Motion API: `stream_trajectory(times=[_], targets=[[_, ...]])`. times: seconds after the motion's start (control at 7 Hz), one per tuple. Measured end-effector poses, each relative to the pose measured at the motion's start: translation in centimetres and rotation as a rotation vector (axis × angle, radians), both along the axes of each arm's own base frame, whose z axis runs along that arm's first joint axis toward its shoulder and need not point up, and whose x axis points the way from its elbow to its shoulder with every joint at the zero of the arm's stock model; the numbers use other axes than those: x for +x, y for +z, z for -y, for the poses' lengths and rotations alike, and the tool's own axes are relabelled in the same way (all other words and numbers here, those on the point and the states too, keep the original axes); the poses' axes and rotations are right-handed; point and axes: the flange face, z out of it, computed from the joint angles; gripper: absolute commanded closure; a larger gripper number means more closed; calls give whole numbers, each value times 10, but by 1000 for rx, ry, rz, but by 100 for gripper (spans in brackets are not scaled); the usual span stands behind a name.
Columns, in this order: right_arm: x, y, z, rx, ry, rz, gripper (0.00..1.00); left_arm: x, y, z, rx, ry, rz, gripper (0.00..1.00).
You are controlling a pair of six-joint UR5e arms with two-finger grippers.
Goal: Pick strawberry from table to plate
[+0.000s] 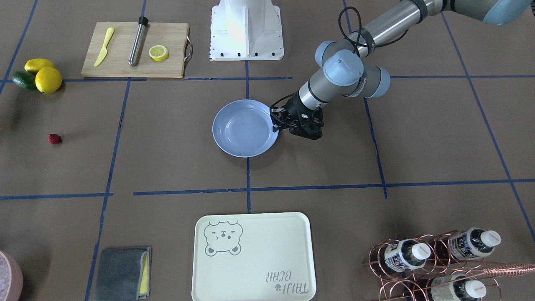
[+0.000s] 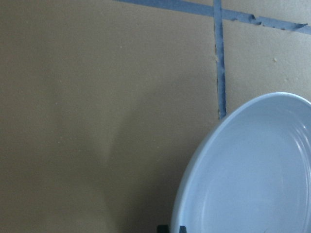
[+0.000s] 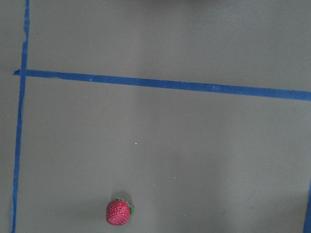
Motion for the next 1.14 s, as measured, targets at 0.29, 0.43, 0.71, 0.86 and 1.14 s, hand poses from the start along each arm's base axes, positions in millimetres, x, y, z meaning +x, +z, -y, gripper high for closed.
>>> stream_trajectory(times=[0.29,0.43,0.71,0.86,1.14], targets=[[0,-1,0,-1,1,0,0,2,4,0,-2,1,7,100],[-2,-1,0,0,-2,1,0,2,4,0,-1,1,7,100],[-5,-3,0,3,-8,2,0,3,6,-1,0,3,6,100],[-6,-5,0,6,-10,3,0,4,8,-2,5,4,0,100],[-7,-7,1,11,-12,4,0,6,12,-4,16,-7,-6,31]])
